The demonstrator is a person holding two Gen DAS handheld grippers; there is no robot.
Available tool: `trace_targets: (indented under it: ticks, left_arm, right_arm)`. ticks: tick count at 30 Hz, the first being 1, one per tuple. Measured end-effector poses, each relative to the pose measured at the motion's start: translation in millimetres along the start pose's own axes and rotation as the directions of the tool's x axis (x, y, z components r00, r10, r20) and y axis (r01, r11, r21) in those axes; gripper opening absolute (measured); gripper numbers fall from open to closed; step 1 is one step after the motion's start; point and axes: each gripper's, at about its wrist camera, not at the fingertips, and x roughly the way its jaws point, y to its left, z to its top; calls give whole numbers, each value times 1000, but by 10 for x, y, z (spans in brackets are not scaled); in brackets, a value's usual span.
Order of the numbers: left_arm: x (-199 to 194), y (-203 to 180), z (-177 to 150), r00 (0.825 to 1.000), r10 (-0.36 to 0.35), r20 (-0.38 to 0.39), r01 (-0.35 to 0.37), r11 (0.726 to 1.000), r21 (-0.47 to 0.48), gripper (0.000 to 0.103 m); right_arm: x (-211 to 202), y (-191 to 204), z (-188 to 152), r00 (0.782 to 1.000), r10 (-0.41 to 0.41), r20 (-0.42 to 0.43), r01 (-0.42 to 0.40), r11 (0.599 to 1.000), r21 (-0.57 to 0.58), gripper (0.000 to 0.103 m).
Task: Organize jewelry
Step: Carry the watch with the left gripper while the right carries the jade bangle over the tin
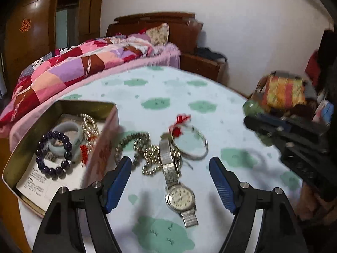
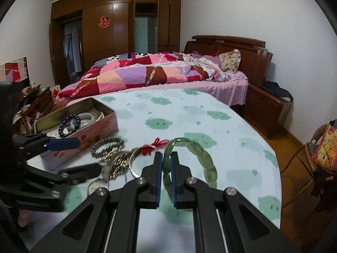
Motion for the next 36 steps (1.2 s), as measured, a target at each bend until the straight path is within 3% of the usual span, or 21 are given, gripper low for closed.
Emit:
trace_targets:
  ticks: [7,9,10,13,15,23,30,36]
  left_arm:
    - [168,-143,-103,993,14,-115,-9,999,45,72]
    - [231,-150,-135,989,20,-146,-13,999,48,64]
    - [265,-155,-154,986,12,-168,-3,999,49,52]
    - [249,-160,-177,985,4,-173,5,998,55,36]
    - [221,-162,-184,985,-22,-169,31,998,55,36]
    - [-166,-134,-5,998,-56,-40,58,997,58,36]
    - [-555,84,315,996,-32,82,29,999,38,36]
    - [-817,388,538,986,34,164,-38,999,18,36]
  right_arm:
    - [-175,25,-137,1000,-5,-15,5,1000,-19,10]
    - [-189,39,-157,1000,-8,-11,7,1000,-25,10]
    - [-188,45,-159,1000,-6,-10,6,1000,-26,10]
    - [-184,56,-153,1000,2,-4,-3,1000,-25,10]
    - [-181,70,-153,1000,6,-2,-6,1000,-26,10]
    - [-219,109,-113,1000,9,16,-9,999,-39,10]
    - [-230,196,61,999,22,48,-19,998,-60,10]
    - [-204,346,283,995,67,79,-59,993,-99,10]
